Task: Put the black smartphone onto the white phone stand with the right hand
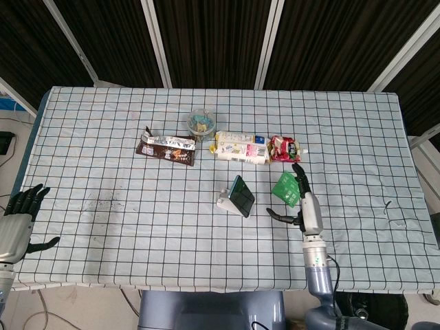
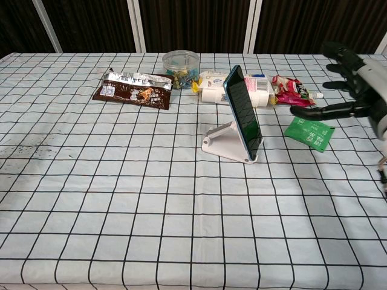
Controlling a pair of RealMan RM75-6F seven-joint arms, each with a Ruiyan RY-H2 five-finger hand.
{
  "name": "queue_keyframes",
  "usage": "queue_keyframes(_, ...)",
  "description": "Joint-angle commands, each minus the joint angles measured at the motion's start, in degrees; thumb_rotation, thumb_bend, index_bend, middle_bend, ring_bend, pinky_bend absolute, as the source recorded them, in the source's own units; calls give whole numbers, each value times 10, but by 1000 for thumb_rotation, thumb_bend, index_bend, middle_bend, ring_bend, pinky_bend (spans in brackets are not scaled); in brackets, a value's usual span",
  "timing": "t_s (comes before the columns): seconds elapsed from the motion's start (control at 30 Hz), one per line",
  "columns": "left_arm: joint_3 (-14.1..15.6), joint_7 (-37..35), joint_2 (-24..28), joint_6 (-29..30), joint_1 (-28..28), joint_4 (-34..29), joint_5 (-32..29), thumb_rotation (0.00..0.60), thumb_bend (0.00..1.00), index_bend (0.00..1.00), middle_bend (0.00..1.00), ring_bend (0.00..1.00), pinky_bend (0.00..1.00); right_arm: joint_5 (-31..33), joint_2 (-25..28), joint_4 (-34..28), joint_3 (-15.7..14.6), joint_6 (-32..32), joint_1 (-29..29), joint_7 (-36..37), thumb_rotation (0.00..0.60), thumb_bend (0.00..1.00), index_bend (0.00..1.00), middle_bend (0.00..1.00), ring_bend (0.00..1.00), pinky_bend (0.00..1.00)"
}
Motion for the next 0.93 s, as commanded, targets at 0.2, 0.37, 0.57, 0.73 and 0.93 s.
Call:
queue_keyframes(0.2,1,9,-3,4,2,2,1,600,0,0,0,0,0,19,179,-145,-35,-24,-58,-38,600,120,0,0,0,143)
queue_keyframes(0.37,2,18,-4,8,3,4,6,600,0,0,0,0,0,3,291,-192,-73,-37,-82,-97,600,116,0,0,0,143)
queue_keyframes(0.57,2,36,-8,14,4,10,8,600,0,0,0,0,0,-20,358,-174,-101,8,-113,-227,600,93,0,0,0,144)
queue_keyframes(0.73,0,49,-11,18,7,13,3,600,0,0,0,0,0,0,380,-169,-108,14,-124,-276,600,94,0,0,0,143)
queue_keyframes(0.93,-1,55,-13,20,7,13,3,600,0,0,0,0,0,8,365,-154,-103,25,-126,-289,600,93,0,0,0,144)
